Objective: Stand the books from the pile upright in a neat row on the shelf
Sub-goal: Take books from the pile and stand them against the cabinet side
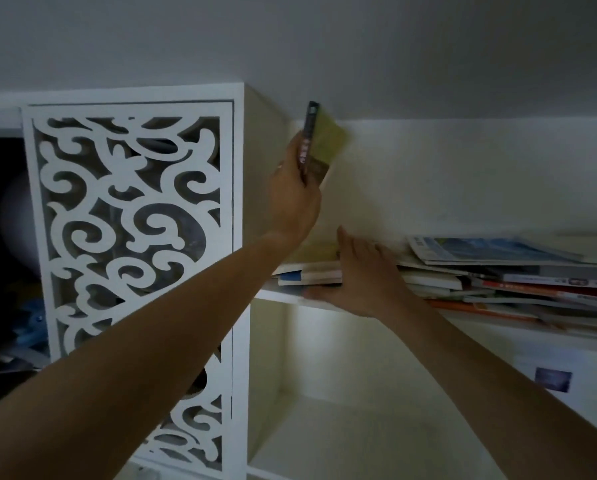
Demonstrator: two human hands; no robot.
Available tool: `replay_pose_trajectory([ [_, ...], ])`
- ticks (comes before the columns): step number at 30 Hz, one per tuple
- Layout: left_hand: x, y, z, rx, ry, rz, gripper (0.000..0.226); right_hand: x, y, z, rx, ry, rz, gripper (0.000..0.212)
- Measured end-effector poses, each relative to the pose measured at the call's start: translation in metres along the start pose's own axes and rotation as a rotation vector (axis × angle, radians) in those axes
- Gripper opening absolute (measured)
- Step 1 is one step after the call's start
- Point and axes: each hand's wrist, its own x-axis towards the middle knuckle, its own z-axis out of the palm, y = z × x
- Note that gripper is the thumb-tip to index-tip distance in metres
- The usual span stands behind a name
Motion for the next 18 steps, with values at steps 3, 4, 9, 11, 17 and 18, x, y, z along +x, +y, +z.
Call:
replay_pose_trajectory([
  [3, 0.005, -0.013, -0.009, 0.033, -0.115, 0.133, 0.049, 0.005, -0.007, 0.003, -0.179, 0.003, -0.072, 0.109],
  [4, 0.0, -0.016, -0.011, 0.023, -0.115, 0.117, 0.047, 0.009, -0.01, 0.005, -0.174, 0.016, -0.111, 0.101],
  [9, -0.025, -0.042, 0.003, 0.137, -0.001, 0.054, 0.056, 0.026, -0.021, 0.004, -0.158, -0.09, -0.13, 0.078],
  [11, -0.02, -0.048, 0.009, 0.191, 0.083, -0.025, 0.061, 0.026, -0.017, 0.006, -0.164, -0.04, -0.142, 0.073],
  [17, -0.007, -0.049, 0.0, 0.296, 0.163, -0.148, 0.059, 0.018, -0.001, 0.01, -0.106, 0.135, -0.175, 0.061],
  [18, -0.01, -0.052, -0.002, 0.315, 0.135, -0.109, 0.059, 0.018, -0.001, 0.008, -0.1, 0.135, -0.174, 0.059],
])
